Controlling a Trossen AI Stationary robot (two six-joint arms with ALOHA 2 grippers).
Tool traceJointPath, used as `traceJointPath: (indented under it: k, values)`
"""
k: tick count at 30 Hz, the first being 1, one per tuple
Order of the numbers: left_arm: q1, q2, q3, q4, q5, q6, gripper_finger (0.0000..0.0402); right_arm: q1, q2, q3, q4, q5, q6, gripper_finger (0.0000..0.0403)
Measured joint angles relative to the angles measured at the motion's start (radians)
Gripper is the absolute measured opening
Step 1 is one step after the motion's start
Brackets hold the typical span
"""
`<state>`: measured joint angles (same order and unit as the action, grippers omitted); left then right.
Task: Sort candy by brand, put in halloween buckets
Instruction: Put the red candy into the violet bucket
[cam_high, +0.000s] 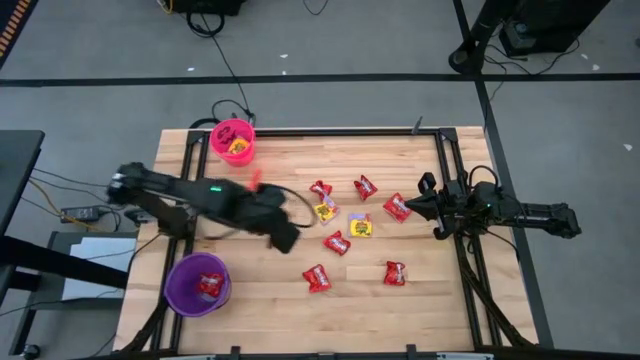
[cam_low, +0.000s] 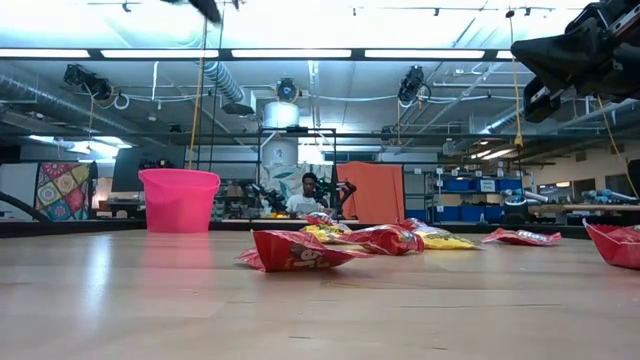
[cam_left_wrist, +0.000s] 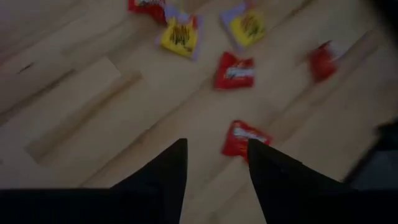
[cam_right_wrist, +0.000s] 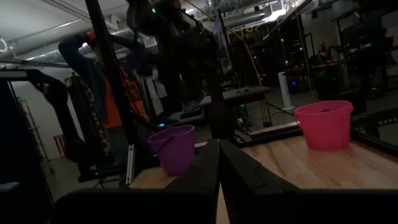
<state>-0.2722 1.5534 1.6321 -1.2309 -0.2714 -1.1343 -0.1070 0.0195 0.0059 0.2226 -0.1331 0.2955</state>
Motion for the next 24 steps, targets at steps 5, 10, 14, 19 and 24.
traceJointPath:
  k: [5, 10, 14, 19, 24]
  values:
    - [0.063, 0.201, 0.0, 0.017, 0.209, 0.176, 0.0173, 0.0, 0.0, 0.0, 0.0, -0.003, 0.0, 0.0022]
    - [0.063, 0.384, -0.002, 0.047, 0.315, 0.307, 0.0176, 0.0, 0.0, 0.0, 0.0, -0.005, 0.0, 0.0022]
    - [0.058, 0.464, -0.002, 0.135, 0.384, 0.32, 0.0186, 0.0, 0.0, 0.0, 0.0, -0.027, 0.001, 0.0022]
    - [0.055, 0.481, -0.001, 0.319, 0.396, 0.295, 0.0207, 0.0, 0.0, 0.0, 0.001, -0.03, 0.001, 0.0022]
    - [0.055, 0.481, 0.0, 0.381, 0.4, 0.262, 0.024, 0.0, 0.0, 0.0, 0.001, -0.046, 0.025, 0.0022]
